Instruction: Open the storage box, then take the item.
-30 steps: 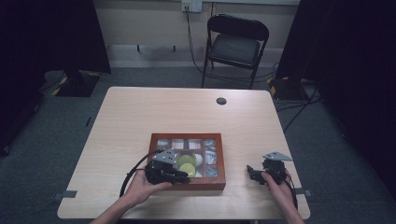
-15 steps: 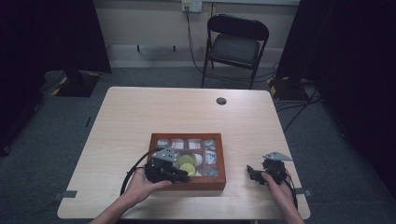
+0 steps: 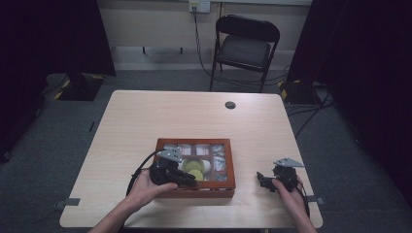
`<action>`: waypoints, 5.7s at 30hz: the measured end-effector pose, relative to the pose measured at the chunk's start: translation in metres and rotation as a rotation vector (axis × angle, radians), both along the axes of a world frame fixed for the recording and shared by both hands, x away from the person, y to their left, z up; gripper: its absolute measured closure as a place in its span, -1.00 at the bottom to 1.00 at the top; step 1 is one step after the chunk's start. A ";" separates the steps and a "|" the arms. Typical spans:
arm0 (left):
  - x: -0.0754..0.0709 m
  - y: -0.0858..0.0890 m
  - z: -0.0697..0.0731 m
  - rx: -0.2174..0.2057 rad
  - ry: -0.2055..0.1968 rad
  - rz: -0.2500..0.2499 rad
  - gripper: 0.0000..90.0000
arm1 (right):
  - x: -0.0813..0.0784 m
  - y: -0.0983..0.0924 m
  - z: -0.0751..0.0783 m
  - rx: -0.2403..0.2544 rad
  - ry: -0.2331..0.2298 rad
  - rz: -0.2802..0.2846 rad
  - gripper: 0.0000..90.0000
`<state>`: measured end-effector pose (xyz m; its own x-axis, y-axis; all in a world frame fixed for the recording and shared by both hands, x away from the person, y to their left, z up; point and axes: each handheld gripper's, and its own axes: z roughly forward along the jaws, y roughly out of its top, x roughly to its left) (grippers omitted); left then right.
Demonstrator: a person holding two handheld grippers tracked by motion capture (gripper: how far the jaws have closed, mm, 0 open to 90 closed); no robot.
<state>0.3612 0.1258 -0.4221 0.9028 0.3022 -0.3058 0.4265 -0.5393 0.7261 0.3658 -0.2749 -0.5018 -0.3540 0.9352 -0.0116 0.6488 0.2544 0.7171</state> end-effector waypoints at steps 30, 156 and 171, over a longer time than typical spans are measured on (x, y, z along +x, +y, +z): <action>0.015 0.003 0.035 -0.025 0.049 0.027 0.80 | 0.000 0.000 0.000 -0.001 0.000 0.001 -0.73; 0.060 0.013 0.093 -0.137 0.005 0.120 0.81 | -0.003 0.005 0.005 0.019 -0.002 0.080 -0.68; 0.062 0.014 0.095 -0.134 0.002 0.116 0.81 | -0.015 0.028 0.028 0.103 -0.097 0.221 -0.68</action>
<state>0.4236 0.1393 -0.3266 0.8636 0.3613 -0.3517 0.4817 -0.3850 0.7872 0.3512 -0.2467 -0.4737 -0.5516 0.8333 0.0362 0.5128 0.3045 0.8027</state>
